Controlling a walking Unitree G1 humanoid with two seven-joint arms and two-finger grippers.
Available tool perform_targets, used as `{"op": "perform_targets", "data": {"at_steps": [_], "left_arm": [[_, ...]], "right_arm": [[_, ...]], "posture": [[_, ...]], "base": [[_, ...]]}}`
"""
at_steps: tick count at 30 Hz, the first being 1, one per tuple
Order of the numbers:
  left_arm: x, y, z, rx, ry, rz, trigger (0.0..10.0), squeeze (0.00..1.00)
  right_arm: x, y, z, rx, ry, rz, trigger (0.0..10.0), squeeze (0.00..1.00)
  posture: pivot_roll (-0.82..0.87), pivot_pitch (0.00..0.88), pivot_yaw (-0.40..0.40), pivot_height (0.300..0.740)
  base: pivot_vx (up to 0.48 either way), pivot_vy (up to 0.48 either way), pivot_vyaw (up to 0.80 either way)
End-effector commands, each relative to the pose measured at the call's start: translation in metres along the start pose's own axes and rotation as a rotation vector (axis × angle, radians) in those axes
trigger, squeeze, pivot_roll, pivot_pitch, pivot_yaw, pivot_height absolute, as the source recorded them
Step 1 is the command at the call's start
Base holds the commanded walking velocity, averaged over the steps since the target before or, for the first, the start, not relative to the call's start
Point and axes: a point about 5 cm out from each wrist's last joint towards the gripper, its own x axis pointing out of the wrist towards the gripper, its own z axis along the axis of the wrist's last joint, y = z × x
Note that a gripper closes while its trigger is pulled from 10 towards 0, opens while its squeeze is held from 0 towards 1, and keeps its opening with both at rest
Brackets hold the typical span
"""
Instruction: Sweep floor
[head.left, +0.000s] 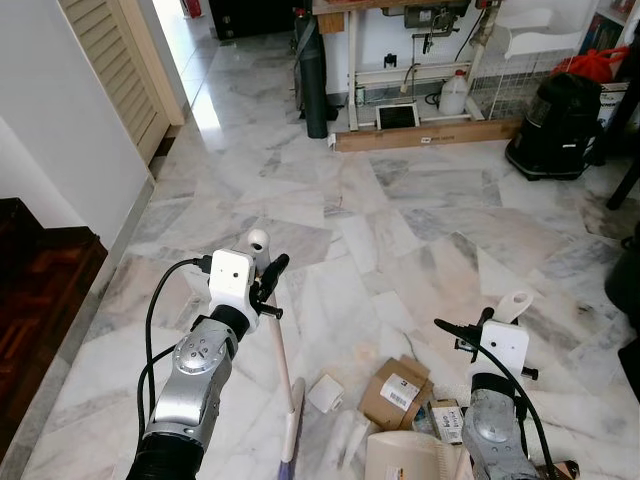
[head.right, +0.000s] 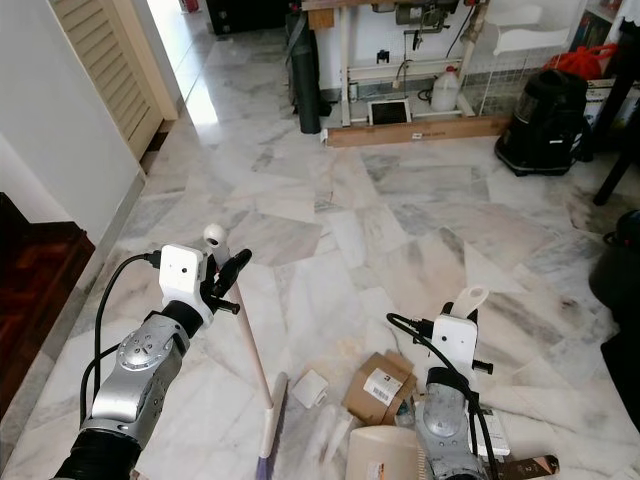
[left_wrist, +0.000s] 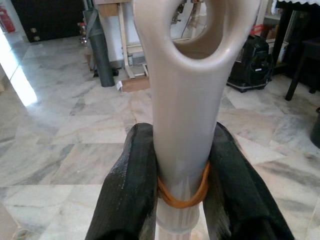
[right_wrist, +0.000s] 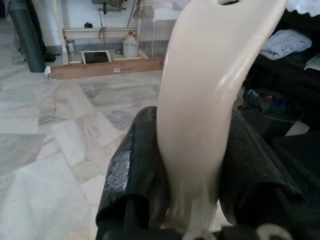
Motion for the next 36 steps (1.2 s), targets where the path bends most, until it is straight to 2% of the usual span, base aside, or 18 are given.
{"op": "perform_targets", "data": {"at_steps": [1,5,8,14,21,23,26,31,36], "left_arm": [[0.0,0.003,0.009,0.029,-0.026,-0.001,10.0,0.0],[0.0,0.002,0.007,0.029,-0.017,-0.007,10.0,0.0],[0.002,0.002,0.005,-0.02,0.007,0.025,10.0,0.0],[0.006,0.003,0.006,0.006,-0.003,0.036,10.0,0.0],[0.007,0.022,0.008,0.028,-0.021,0.108,10.0,0.0],[0.006,0.033,0.006,0.04,-0.026,0.153,10.0,0.0],[0.007,0.041,0.003,0.054,-0.023,0.174,10.0,0.0],[0.01,0.045,-0.001,0.048,-0.022,0.178,10.0,0.0],[0.018,0.039,-0.003,0.027,-0.029,0.153,10.0,0.0]], "right_arm": [[0.001,0.002,0.002,0.0,-0.012,-0.003,10.0,0.0],[-0.001,0.002,-0.001,-0.007,-0.004,-0.007,10.0,0.0],[-0.005,0.003,-0.007,-0.002,0.03,0.01,10.0,0.0],[-0.007,0.006,-0.01,0.014,0.047,0.024,10.0,0.0],[-0.007,0.007,-0.009,0.013,0.039,0.044,10.0,0.0],[-0.007,0.007,-0.008,0.014,0.033,0.047,10.0,0.0],[-0.008,0.007,-0.008,0.016,0.027,0.049,10.0,0.0],[-0.01,0.005,-0.008,0.017,0.019,0.052,10.0,0.0],[-0.014,0.001,-0.01,0.011,0.01,0.059,10.0,0.0]], "posture": [[0.13,0.073,0.123,0.74],[0.13,0.078,0.127,0.74],[0.13,0.083,0.127,0.74],[0.13,0.091,0.119,0.74],[0.13,0.108,0.107,0.74],[0.12,0.116,0.106,0.74],[0.11,0.121,0.107,0.74],[0.1,0.131,0.099,0.74],[0.06,0.15,0.096,0.74]], "base": [[0.0,0.0,0.0],[0.0,0.0,0.0],[0.0,0.0,0.0],[0.0,0.0,0.0],[0.0,0.0,0.0],[0.0,0.0,0.0],[0.0,0.0,0.0],[0.0,0.0,0.0],[0.0,0.0,0.0]]}}
